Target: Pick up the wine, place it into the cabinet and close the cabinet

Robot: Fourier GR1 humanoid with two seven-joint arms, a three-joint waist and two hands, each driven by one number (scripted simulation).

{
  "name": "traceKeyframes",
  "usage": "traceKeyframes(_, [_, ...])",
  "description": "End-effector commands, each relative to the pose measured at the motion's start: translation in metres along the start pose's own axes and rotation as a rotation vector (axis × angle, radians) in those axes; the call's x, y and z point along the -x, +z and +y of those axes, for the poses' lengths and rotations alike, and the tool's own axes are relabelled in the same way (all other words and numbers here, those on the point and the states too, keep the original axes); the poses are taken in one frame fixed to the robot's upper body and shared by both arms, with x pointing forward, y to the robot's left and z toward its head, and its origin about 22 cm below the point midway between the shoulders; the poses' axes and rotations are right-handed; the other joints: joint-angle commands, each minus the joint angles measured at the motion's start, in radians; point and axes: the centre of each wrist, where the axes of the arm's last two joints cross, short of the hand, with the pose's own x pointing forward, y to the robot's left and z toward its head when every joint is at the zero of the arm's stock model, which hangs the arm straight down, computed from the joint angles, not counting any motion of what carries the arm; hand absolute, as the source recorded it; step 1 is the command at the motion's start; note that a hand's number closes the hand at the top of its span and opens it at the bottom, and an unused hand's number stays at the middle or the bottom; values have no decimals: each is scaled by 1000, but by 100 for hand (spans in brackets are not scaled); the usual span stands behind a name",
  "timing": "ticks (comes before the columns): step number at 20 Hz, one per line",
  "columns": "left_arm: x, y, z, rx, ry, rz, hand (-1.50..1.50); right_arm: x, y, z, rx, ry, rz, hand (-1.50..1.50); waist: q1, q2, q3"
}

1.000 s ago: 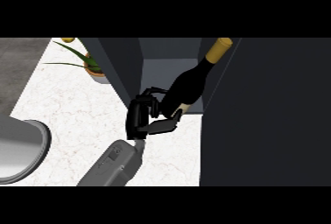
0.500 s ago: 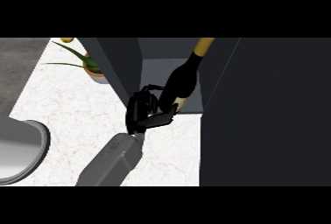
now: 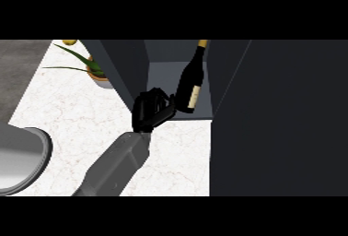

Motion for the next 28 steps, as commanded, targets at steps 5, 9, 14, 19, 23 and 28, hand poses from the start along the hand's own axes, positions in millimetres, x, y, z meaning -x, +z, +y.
traceKeyframes(5, [-2, -18, -6, -5, 27, 7, 150, 0, -23, 24, -4, -20, -7, -150, -12, 5, -1])
traceKeyframes(9, [-16, -29, -24, -1, 31, -2, 150, 7, -14, 12, -17, 5, -5, -150, -9, 2, 0])
traceKeyframes(14, [-24, -49, -21, -8, 20, 14, 150, -9, -16, -7, -32, 16, 6, -150, -9, 3, 0])
traceKeyframes(19, [-27, -57, -17, -42, 8, 32, 150, 2, -5, 13, -14, 4, -10, -150, -20, 5, 0])
traceKeyframes(23, [-17, -50, -7, -77, -46, 50, 150, -3, -17, -2, -34, -1, -11, -150, -36, 10, -1])
traceKeyframes(28, [-11, -48, 6, -103, -39, 38, 150, 6, -11, -7, -36, -1, -11, -150, -33, 12, 0])
